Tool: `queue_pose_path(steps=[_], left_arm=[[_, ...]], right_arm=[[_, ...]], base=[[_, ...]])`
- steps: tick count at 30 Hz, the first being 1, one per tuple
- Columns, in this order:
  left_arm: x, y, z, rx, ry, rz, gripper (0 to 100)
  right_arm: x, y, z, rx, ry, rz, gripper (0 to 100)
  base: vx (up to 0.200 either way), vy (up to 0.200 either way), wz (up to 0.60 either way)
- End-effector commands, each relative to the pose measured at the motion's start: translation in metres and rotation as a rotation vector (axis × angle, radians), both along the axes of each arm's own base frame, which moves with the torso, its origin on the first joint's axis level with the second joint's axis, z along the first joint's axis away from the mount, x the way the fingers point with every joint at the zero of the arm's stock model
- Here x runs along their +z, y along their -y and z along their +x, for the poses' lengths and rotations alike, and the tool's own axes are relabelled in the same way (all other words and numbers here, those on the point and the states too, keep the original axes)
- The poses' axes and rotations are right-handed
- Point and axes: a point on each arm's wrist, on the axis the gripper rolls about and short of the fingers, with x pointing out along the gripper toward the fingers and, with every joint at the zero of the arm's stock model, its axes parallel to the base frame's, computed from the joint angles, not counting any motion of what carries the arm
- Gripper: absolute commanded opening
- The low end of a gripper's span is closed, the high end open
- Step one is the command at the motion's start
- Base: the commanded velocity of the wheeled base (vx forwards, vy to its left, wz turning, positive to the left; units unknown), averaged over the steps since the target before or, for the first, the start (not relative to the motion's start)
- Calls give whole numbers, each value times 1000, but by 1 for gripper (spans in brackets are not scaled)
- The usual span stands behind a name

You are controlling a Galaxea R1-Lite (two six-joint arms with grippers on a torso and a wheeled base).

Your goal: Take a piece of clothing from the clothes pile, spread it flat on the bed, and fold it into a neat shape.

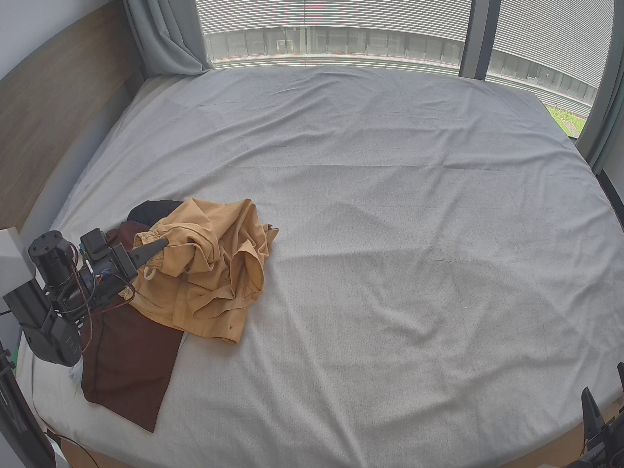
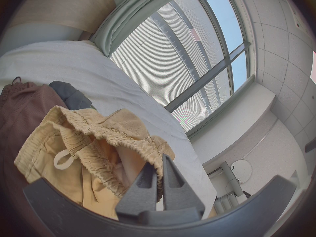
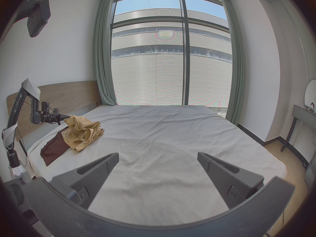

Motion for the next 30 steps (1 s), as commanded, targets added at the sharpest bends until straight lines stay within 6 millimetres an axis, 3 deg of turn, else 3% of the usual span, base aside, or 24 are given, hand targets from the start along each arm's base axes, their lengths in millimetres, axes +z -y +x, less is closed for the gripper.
queue_pose_path(steps=[1,19,30], left_arm=[[15,1,-18,2,9,-20,0],[52,9,-40,32,127,-19,0],[70,32,-57,-3,146,-82,0]], right_arm=[[-5,0,0,1,-1,-1,100],[-5,0,0,1,-1,-2,100],[-5,0,0,1,-1,-2,100]], base=[[0,0,0],[0,0,0],[0,0,0]])
